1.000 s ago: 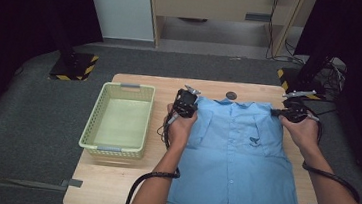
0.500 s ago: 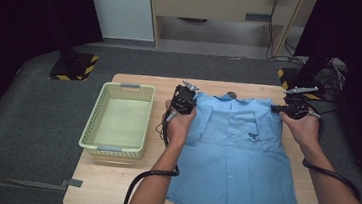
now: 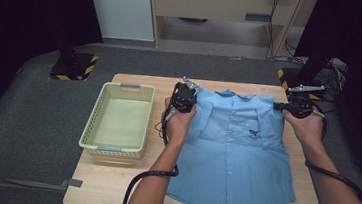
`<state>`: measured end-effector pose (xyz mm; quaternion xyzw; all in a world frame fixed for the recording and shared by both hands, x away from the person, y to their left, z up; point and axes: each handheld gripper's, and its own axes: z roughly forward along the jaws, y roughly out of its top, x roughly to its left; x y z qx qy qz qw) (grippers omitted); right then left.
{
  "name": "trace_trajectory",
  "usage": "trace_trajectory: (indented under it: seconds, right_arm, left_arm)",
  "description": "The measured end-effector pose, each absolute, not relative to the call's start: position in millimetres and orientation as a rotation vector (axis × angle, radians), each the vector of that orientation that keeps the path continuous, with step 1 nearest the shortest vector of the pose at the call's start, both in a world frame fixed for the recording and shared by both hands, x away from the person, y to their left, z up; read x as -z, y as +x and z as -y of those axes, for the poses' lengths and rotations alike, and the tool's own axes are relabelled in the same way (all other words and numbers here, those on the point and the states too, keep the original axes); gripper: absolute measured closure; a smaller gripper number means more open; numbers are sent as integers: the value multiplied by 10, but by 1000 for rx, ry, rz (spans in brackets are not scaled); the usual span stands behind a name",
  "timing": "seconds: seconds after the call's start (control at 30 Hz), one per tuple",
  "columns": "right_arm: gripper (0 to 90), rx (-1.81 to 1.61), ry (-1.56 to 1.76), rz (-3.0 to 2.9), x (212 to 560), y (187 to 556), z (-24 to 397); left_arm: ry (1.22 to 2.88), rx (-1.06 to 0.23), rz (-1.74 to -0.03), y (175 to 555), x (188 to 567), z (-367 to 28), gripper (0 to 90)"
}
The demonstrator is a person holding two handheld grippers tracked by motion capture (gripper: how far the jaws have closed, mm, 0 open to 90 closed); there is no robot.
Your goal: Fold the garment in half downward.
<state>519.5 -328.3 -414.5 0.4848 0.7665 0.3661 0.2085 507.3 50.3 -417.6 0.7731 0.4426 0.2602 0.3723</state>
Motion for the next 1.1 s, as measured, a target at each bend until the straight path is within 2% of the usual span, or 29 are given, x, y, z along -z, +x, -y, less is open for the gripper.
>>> trace_trajectory:
  seconds: [0.67,1.1]
  right_arm:
    - [894,-1028,1331,-2134,4142,5149,3246]
    - [895,-1082,1310,-2135,4280,4892,3269]
  left_arm:
    - [1955,-667,-1114,5035,4182,-529,889]
    - [1981,-717,-1063,4785,4284,-532,890]
